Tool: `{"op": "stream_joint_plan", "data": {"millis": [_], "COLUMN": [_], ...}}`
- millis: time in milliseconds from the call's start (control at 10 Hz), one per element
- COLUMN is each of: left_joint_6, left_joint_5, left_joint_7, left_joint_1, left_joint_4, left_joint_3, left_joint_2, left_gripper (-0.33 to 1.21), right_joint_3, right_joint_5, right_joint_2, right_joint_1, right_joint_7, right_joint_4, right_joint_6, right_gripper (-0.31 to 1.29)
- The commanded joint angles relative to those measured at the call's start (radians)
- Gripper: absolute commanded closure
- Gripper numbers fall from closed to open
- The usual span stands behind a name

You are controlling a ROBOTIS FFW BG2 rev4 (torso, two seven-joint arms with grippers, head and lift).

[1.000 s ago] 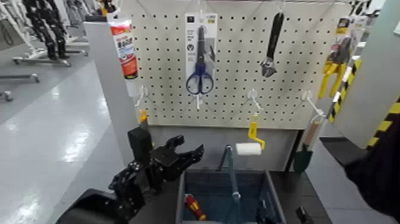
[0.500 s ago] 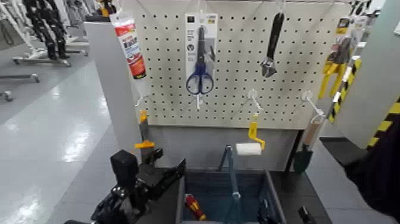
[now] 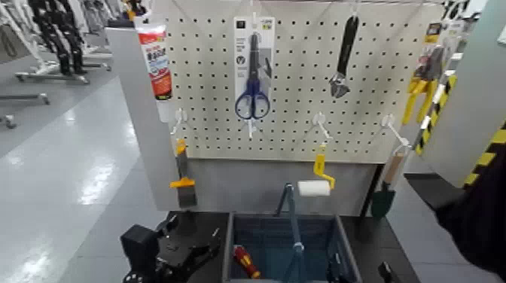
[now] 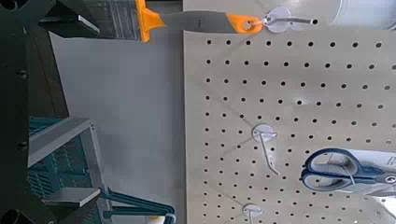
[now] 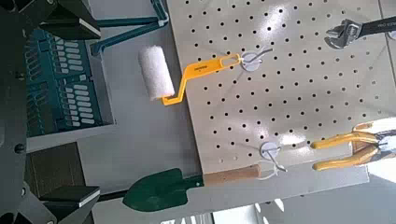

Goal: Put the red screwdriver into the crate.

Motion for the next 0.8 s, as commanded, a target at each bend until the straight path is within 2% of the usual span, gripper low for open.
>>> {"op": "stream_joint_plan", "data": {"millis": [100, 500, 700, 800], "left_joint_6": [-0.094, -0.102, -0.103, -0.102], "left_joint_5": [-0.015, -0.017, -0.017, -0.017], "left_joint_7": [0.084, 0.091, 0.091, 0.09], "left_joint_1": [0.068, 0.084, 0.081, 0.081], "left_joint_4": [-0.011, -0.018, -0.018, -0.018], "left_joint_3": [-0.001, -0.006, -0.01, -0.01], "left_joint_2": [0.001, 0.007, 0.009, 0.009], "left_gripper": [0.1, 0.1, 0.09, 0.09], "right_joint_3": [-0.005, -0.011, -0.019, -0.019], "right_joint_5": [0.011, 0.037, 0.072, 0.072], "right_joint_2": [0.0, 0.002, 0.005, 0.005], "right_joint_1": [0.004, 0.01, 0.012, 0.013], "right_joint_7": [0.0, 0.0, 0.001, 0.001], "right_joint_4": [-0.004, -0.016, -0.03, -0.032], "right_joint_6": [0.0, 0.021, 0.046, 0.049], "right_gripper": [0.13, 0.13, 0.13, 0.13]}}
